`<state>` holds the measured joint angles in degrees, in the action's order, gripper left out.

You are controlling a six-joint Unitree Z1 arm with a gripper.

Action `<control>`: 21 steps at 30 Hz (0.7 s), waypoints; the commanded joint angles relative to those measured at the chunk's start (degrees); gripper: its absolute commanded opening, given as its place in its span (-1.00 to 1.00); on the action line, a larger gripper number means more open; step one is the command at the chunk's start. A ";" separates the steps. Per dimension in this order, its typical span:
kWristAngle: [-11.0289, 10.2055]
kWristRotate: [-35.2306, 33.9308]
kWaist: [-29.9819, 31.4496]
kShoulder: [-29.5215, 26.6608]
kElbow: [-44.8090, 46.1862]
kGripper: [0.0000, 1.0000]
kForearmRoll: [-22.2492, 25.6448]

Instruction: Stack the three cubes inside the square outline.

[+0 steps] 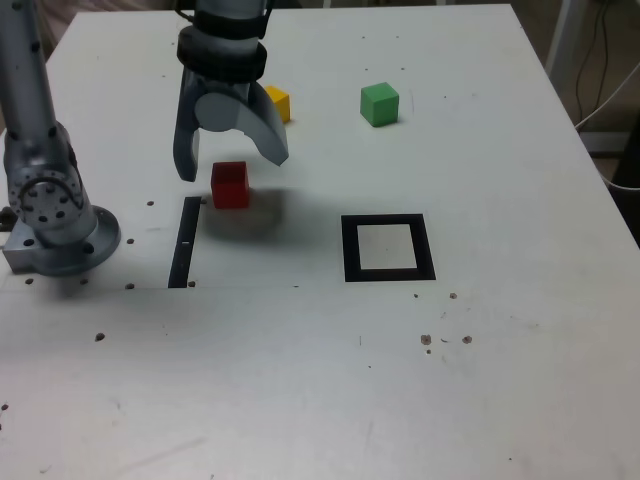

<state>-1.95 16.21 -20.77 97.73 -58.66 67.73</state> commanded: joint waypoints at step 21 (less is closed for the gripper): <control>-1.95 -0.19 -1.86 6.20 5.56 0.90 -8.81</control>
<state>-3.69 16.21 -22.39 103.60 -53.37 58.93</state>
